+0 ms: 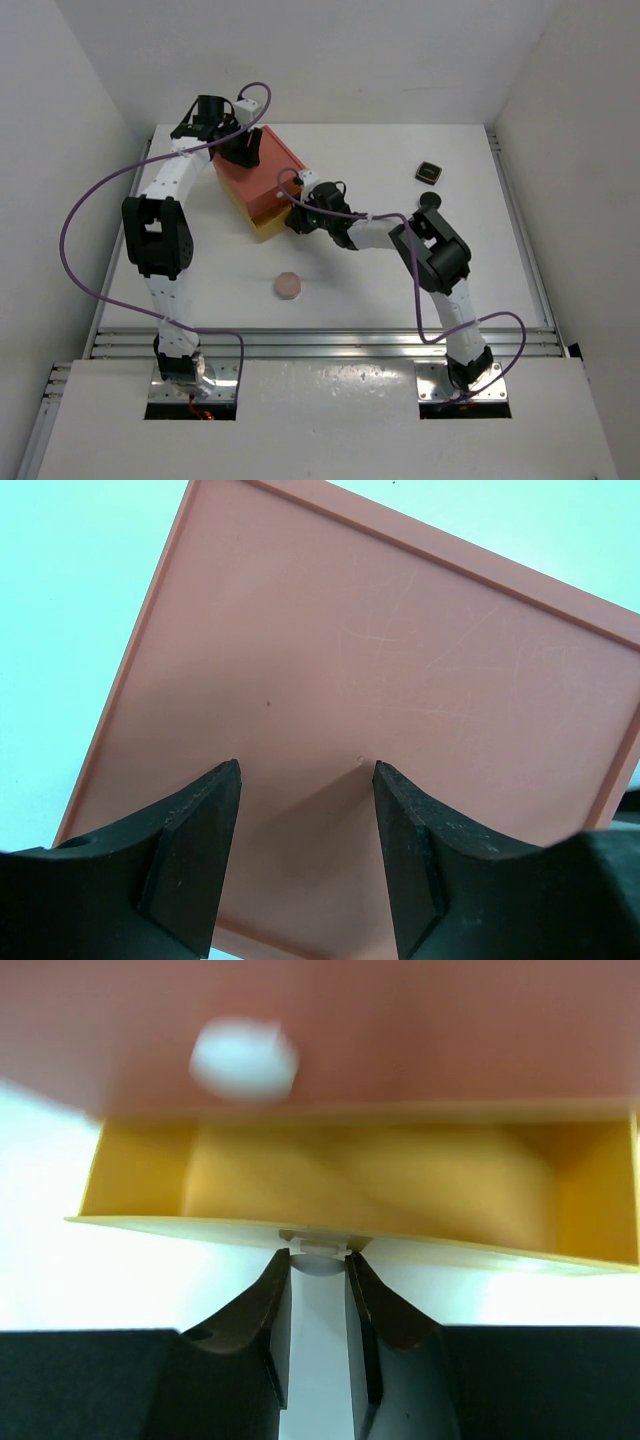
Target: Organize the makeup
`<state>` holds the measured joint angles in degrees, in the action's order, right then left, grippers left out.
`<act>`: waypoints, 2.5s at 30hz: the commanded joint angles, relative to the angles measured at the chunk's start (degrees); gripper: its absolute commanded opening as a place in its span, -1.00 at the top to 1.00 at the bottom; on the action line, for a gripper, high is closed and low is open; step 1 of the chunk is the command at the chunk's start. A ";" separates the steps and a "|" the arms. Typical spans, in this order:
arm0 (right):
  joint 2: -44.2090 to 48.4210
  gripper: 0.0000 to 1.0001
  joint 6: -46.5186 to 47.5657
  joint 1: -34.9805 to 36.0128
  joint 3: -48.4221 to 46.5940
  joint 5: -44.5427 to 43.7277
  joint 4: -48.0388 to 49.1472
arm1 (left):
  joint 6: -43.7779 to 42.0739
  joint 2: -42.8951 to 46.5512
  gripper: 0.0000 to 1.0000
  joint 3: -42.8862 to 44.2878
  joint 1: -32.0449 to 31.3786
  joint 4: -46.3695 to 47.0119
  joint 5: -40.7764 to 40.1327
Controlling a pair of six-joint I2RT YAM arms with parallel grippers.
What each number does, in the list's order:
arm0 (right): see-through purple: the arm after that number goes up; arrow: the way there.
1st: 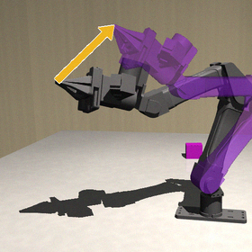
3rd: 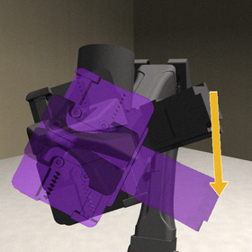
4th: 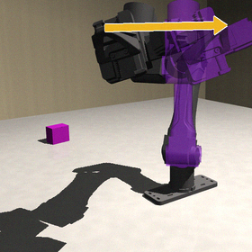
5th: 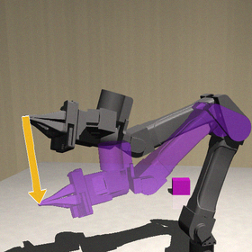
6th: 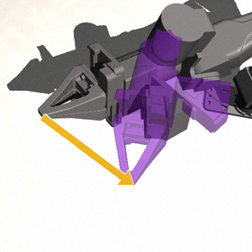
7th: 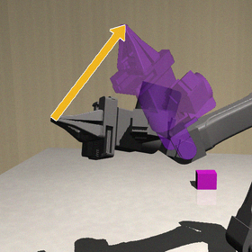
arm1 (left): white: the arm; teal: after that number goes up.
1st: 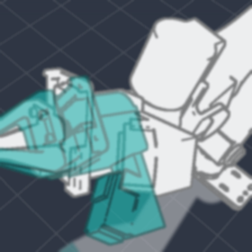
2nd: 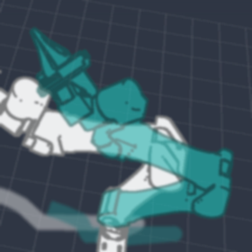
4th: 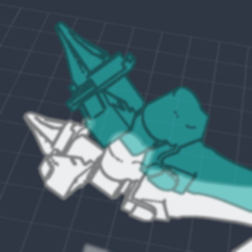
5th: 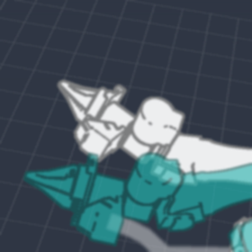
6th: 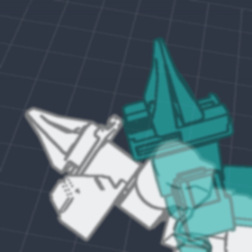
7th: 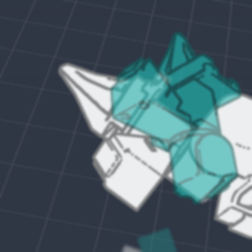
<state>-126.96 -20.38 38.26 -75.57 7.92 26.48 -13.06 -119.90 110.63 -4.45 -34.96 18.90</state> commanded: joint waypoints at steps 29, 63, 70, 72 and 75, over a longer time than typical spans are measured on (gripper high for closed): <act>27.19 -0.46 5.27 -0.73 22.04 12.28 -7.66 | -6.61 -1.67 -0.39 1.95 0.76 -11.36 7.02; 57.16 -0.78 8.17 -16.29 43.13 13.17 -27.80 | -71.05 21.29 -1.00 -42.24 -32.11 -13.22 3.52; 58.22 -0.78 8.17 -16.64 45.07 13.17 -28.33 | -70.35 15.66 -1.00 -41.63 -32.64 -12.06 1.68; 58.22 -0.78 8.25 -16.90 45.07 13.35 -28.24 | -72.36 15.14 -1.00 -42.16 -32.64 -12.59 0.89; 57.79 -0.78 8.69 -17.43 45.07 13.78 -28.06 | -74.30 15.13 -0.96 -44.44 -32.64 -12.59 -0.88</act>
<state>-70.22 -12.19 21.47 -30.33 21.19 -2.72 -83.74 -104.75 67.61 -36.47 -47.59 19.31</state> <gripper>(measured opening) 0.886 0.994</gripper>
